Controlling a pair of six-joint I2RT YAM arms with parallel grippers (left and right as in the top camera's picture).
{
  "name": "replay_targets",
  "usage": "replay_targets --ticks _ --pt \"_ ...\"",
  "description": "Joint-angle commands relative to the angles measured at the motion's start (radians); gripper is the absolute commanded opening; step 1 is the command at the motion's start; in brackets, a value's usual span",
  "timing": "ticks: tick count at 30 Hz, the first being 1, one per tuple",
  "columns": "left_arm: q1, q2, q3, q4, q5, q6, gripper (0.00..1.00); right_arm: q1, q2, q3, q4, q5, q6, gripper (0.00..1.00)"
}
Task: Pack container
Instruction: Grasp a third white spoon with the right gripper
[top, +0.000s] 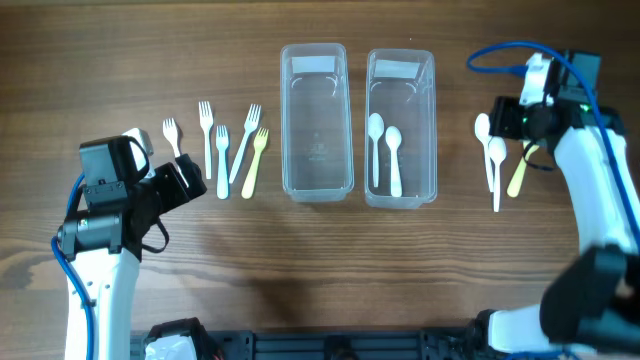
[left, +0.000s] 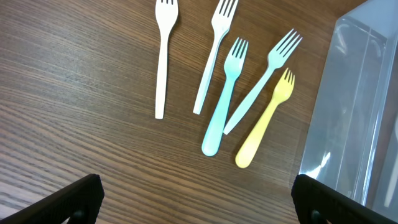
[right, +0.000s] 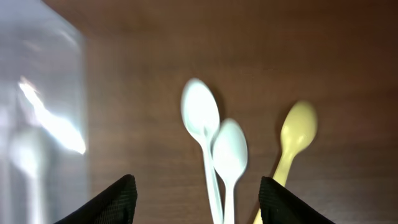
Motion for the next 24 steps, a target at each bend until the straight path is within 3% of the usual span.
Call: replay_targets --ticks 1,15,24 --pt "0.006 0.001 0.020 0.001 -0.006 0.016 1.00 -0.001 0.094 -0.011 -0.013 -0.001 -0.050 0.61" --pt "0.006 0.001 0.020 0.001 -0.006 0.016 1.00 -0.001 0.334 -0.011 0.010 -0.006 -0.043 0.51" --pt "0.006 0.001 0.020 0.001 -0.006 0.016 1.00 -0.001 0.350 -0.011 -0.005 -0.005 -0.009 0.15"
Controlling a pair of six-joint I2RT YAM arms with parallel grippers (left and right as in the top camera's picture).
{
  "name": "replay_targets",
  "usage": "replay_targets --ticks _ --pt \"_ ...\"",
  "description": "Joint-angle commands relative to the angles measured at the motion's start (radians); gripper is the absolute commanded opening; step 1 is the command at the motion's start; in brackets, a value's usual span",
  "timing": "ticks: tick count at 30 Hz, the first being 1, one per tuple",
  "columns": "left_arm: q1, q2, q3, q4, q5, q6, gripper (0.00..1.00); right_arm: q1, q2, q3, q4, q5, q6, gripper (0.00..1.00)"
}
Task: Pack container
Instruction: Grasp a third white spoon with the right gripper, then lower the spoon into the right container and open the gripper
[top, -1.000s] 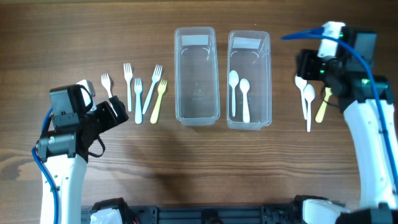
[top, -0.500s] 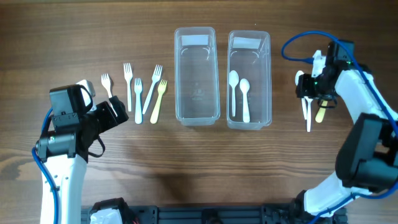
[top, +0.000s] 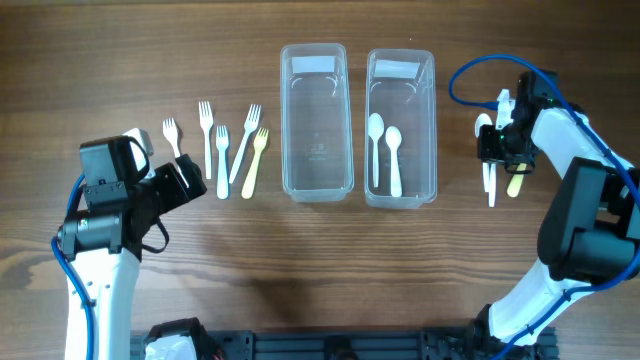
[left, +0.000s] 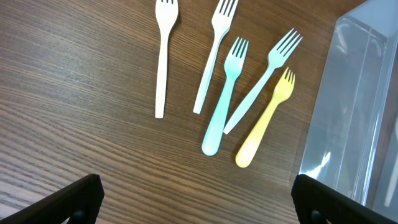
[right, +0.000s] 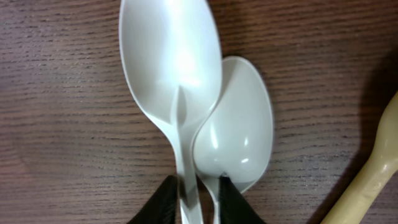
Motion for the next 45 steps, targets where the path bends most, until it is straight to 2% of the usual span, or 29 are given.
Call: replay_targets --ticks 1,2,8,15,20,26,32,35,37,41,45 --pt "0.006 0.001 0.019 0.002 -0.006 0.016 1.00 0.005 0.058 -0.016 -0.021 -0.026 0.014 0.10" --pt "0.006 0.001 0.019 0.002 -0.006 0.016 1.00 0.005 0.058 -0.016 -0.024 -0.026 0.019 0.09" --pt "0.006 0.001 0.019 0.002 -0.006 0.016 1.00 0.005 0.058 -0.016 -0.042 -0.022 0.032 0.19" --pt "0.006 0.001 0.019 0.002 -0.006 0.016 1.00 0.005 0.058 -0.016 -0.070 -0.023 0.059 0.04" --pt "0.006 0.001 0.020 0.002 -0.006 0.016 1.00 0.005 0.022 0.013 -0.118 -0.045 0.084 0.04" --pt "0.006 0.001 0.020 0.002 -0.006 0.016 1.00 0.005 -0.182 0.084 -0.143 -0.225 0.085 0.04" --pt "0.006 0.001 0.019 0.002 -0.006 0.016 1.00 0.015 -0.426 0.095 -0.130 -0.314 0.119 0.04" --pt "0.006 0.001 0.020 0.002 -0.006 0.016 1.00 0.056 -0.497 0.095 -0.132 -0.439 0.145 0.04" --pt "0.006 0.001 0.019 0.002 -0.006 0.016 1.00 0.119 -0.514 0.095 -0.129 -0.445 0.183 0.04" --pt "0.006 0.001 0.019 0.002 -0.006 0.016 1.00 0.266 -0.467 0.090 -0.098 -0.289 0.299 0.04" --pt "0.006 0.001 0.019 0.002 -0.006 0.016 1.00 0.366 -0.340 0.083 -0.045 -0.153 0.381 0.04"
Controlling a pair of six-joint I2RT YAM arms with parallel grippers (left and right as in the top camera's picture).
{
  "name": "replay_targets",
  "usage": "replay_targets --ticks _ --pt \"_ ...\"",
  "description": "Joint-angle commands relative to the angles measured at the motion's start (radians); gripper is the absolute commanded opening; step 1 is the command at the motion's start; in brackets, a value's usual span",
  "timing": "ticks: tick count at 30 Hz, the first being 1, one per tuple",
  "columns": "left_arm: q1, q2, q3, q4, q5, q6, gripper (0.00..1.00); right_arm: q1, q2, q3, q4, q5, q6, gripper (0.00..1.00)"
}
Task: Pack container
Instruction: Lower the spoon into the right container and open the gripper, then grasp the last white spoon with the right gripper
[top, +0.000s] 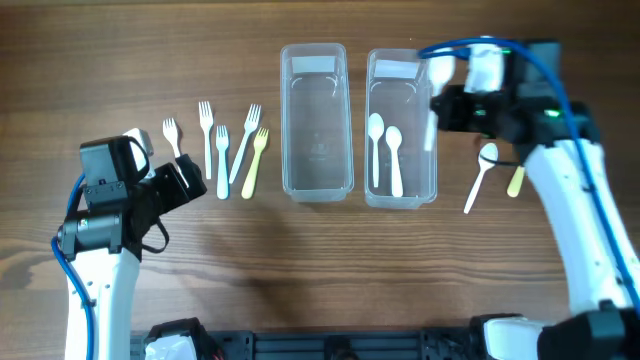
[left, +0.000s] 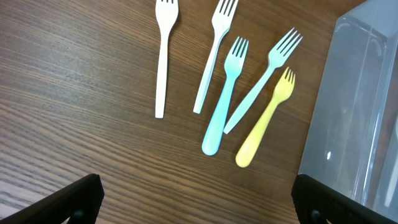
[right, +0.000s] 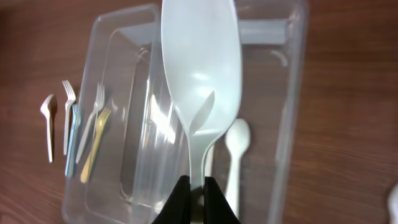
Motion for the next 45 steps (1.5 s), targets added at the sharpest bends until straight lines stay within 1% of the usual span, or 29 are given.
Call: replay_targets --ticks 1,5,8,9,10,11,12,15,17,20,22,24,26,30,31,32,33,35,40,42,45 --pt "0.006 0.001 0.019 0.002 -0.006 0.016 1.00 0.056 0.140 -0.004 0.034 0.125 0.094 0.04" --pt "0.006 0.001 0.019 0.003 -0.006 0.016 1.00 0.066 0.299 -0.004 0.064 0.114 0.093 0.04" --pt "0.006 0.001 0.019 0.002 -0.006 0.016 1.00 0.066 0.347 -0.004 0.072 0.114 0.089 0.05" --pt "0.006 0.001 0.019 0.002 -0.006 0.016 1.00 0.066 0.348 -0.004 0.072 0.115 0.084 0.06" --pt "0.006 0.001 0.019 0.002 -0.006 0.016 1.00 0.066 0.348 -0.004 0.073 0.114 0.082 0.13" --pt "0.006 0.001 0.019 0.002 -0.006 0.016 1.00 0.066 0.343 -0.003 0.071 0.114 0.078 0.24" --pt "0.006 0.001 0.019 0.002 -0.006 0.016 1.00 0.066 0.340 -0.003 0.066 0.114 0.060 0.32" --pt "0.006 0.001 0.019 0.002 -0.006 0.016 1.00 0.060 0.291 0.004 0.040 0.111 0.021 0.45" --pt "0.006 0.001 0.019 0.002 -0.006 0.016 1.00 0.038 0.205 0.008 0.038 0.115 -0.006 0.54" --pt "0.006 0.001 0.019 0.002 -0.006 0.016 1.00 -0.010 0.101 0.008 0.041 0.129 -0.063 0.55" --pt "0.006 0.001 0.019 0.002 -0.006 0.016 1.00 -0.065 0.034 0.008 0.033 0.180 -0.119 0.57" --pt "0.006 0.001 0.019 0.002 -0.006 0.016 1.00 -0.129 -0.002 0.008 0.010 0.242 -0.159 0.59" --pt "0.006 0.001 0.019 0.002 -0.006 0.016 1.00 -0.195 0.003 0.005 -0.021 0.262 -0.185 0.59" --pt "0.006 0.001 0.019 0.002 -0.006 0.016 1.00 -0.282 0.074 -0.033 -0.043 0.256 -0.183 0.59" --pt "0.006 0.001 0.019 0.002 -0.006 0.016 1.00 -0.284 0.150 -0.064 -0.072 0.248 -0.177 0.54" --pt "0.006 0.001 0.019 0.002 -0.006 0.016 1.00 -0.284 0.170 -0.070 -0.076 0.237 -0.175 0.54" --pt "0.006 0.001 0.019 0.002 -0.006 0.016 1.00 -0.284 0.203 -0.077 -0.079 0.222 -0.166 0.51" --pt "0.006 0.001 0.019 0.002 -0.006 0.016 1.00 -0.285 0.263 -0.085 -0.081 0.222 -0.108 0.49" --pt "0.006 0.001 0.019 0.002 -0.006 0.016 1.00 -0.285 0.372 -0.085 -0.100 0.224 0.002 0.38" --pt "0.006 0.001 0.019 0.002 -0.006 0.016 1.00 -0.285 0.385 -0.086 -0.102 0.225 0.020 0.37" --pt "0.006 0.001 0.019 0.002 -0.006 0.016 1.00 -0.285 0.385 -0.088 -0.120 0.269 0.057 0.38"
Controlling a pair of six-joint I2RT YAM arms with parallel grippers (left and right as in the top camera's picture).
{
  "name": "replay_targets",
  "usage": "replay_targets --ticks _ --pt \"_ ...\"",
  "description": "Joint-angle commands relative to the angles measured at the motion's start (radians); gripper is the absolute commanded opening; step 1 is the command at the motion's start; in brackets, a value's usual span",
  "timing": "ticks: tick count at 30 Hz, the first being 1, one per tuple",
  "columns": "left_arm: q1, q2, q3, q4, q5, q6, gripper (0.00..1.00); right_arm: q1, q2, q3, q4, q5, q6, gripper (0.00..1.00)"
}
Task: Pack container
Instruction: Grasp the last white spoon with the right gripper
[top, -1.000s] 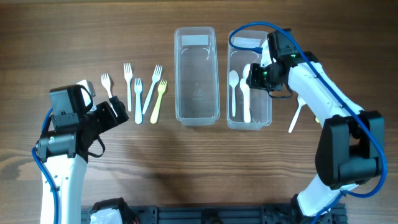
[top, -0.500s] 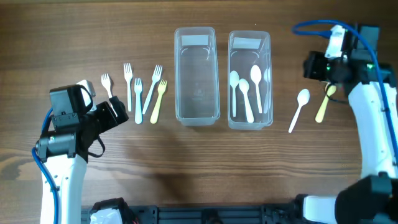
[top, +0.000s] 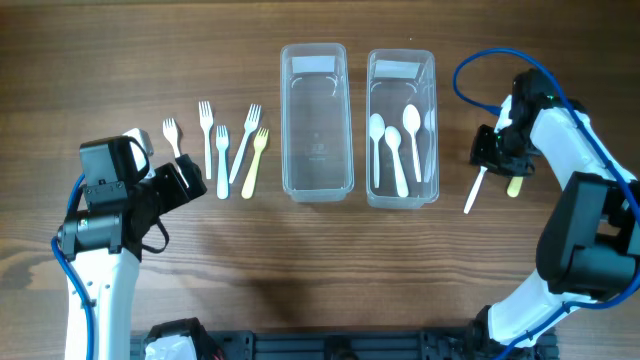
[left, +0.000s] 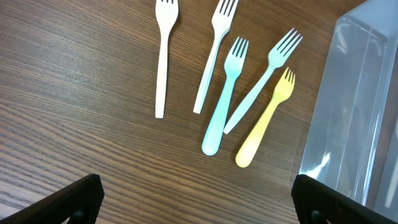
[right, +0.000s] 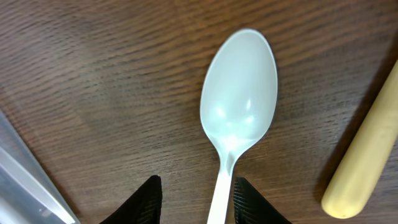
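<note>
Two clear containers stand side by side. The left one (top: 284, 120) holds nothing; the right one (top: 434, 130) holds three white spoons (top: 393, 150). Several forks (top: 222, 150), white, blue and yellow, lie left of them and also show as forks (left: 227, 99) in the left wrist view. My right gripper (right: 198, 202) is open, low over the table, its fingers either side of the handle of a white spoon (right: 239, 106); overhead, the gripper (top: 490, 150) is right of the containers. My left gripper (left: 196, 202) is open and holds nothing, below the forks.
A yellow spoon (right: 364, 155) lies just right of the white one, close to my right finger; overhead this yellow spoon (top: 515, 185) is partly under the arm. The left container's wall (left: 360, 112) fills the right side of the left wrist view.
My right gripper held a white spoon over the right container. That spoon now lies inside with the two others, and the gripper is open at the white spoon on the table.
First my right gripper hung open above two white spoons and a yellow one, with two spoons in the right container. Then it was shut on one white spoon's handle, then held it over the container. Now three lie inside. The left arm stayed still.
</note>
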Motion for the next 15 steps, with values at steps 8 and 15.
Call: replay_targets --ticks 8,15 --pt "0.006 0.001 0.019 0.003 -0.006 0.016 1.00 0.002 0.015 -0.095 0.031 0.103 0.085 0.44" --pt "0.006 0.001 0.020 0.003 -0.006 0.016 1.00 0.002 0.015 -0.166 0.113 0.099 0.110 0.26"
